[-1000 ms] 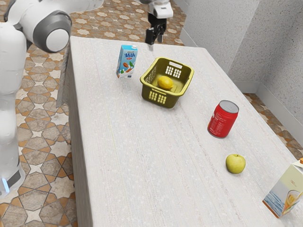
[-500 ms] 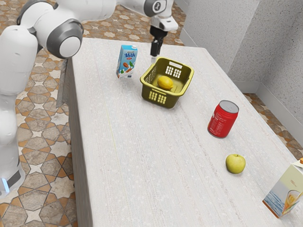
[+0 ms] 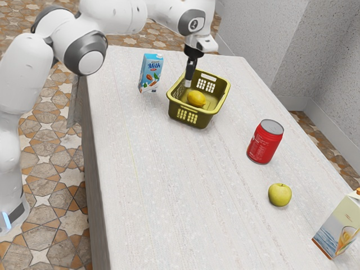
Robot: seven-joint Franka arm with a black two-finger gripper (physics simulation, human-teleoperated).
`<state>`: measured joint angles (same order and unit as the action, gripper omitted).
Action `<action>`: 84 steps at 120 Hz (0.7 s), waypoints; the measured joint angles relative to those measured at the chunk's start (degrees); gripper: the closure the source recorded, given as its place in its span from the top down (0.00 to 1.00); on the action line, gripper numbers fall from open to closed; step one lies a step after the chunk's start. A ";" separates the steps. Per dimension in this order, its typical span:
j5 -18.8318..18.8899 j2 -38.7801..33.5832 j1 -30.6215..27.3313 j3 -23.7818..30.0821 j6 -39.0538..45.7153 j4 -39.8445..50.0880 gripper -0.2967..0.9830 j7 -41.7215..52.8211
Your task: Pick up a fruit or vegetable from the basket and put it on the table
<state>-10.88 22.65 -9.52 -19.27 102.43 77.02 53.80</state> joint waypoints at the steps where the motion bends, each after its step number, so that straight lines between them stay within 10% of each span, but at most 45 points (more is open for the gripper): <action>1: 0.00 0.00 0.01 -0.03 0.12 0.00 0.77 0.03; 84: 1.63 4.54 6.38 0.41 7.42 -0.04 0.77 2.81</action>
<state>-9.25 27.19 -3.14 -18.86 109.86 76.97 56.61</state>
